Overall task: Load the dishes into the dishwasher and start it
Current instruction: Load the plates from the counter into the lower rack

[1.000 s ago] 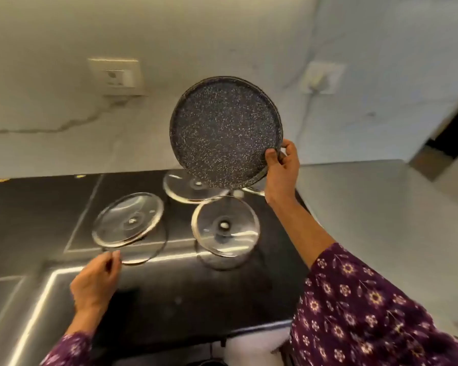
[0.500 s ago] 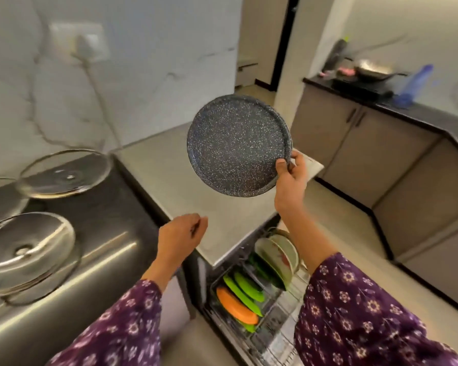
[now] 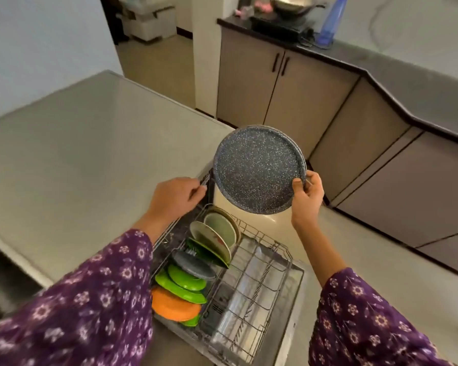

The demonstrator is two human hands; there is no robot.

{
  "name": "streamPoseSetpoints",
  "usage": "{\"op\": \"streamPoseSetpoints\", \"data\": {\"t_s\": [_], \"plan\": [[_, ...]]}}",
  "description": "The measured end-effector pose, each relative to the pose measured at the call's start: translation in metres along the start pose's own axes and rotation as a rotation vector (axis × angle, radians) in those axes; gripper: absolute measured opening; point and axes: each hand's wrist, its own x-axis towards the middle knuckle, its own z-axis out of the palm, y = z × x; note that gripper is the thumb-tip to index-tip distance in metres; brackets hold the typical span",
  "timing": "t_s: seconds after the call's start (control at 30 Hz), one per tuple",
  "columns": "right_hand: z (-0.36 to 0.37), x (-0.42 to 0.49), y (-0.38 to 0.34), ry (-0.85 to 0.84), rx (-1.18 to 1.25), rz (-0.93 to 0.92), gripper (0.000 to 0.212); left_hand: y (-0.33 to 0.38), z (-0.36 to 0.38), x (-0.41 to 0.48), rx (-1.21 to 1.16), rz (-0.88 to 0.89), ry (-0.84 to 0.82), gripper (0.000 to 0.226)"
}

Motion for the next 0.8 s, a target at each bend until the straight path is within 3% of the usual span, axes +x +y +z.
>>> {"op": "streamPoseSetpoints", "data": {"t_s": [0.23,0.4,0.57,0.8], "plan": [[-0.007,0.045,0.121,0.048,-0.256,0.135,0.011,-0.026,0.049,0.094,0.08,0.094,-0.109,0.031],[0.021,0.064,0.19,-0.092,-0.413,0.129,0.021,-0.033,0.087,0.132,0.037,0.156,-0.219,0.029],[0.05,0.083,0.254,-0.279,-0.525,0.099,0.023,-0.039,0.097,0.138,-0.126,0.102,-0.171,0.034],[0.087,0.109,0.323,-0.486,-0.621,0.117,0.024,-0.038,0.099,0.141,-0.033,0.096,-0.217,0.03]]}}
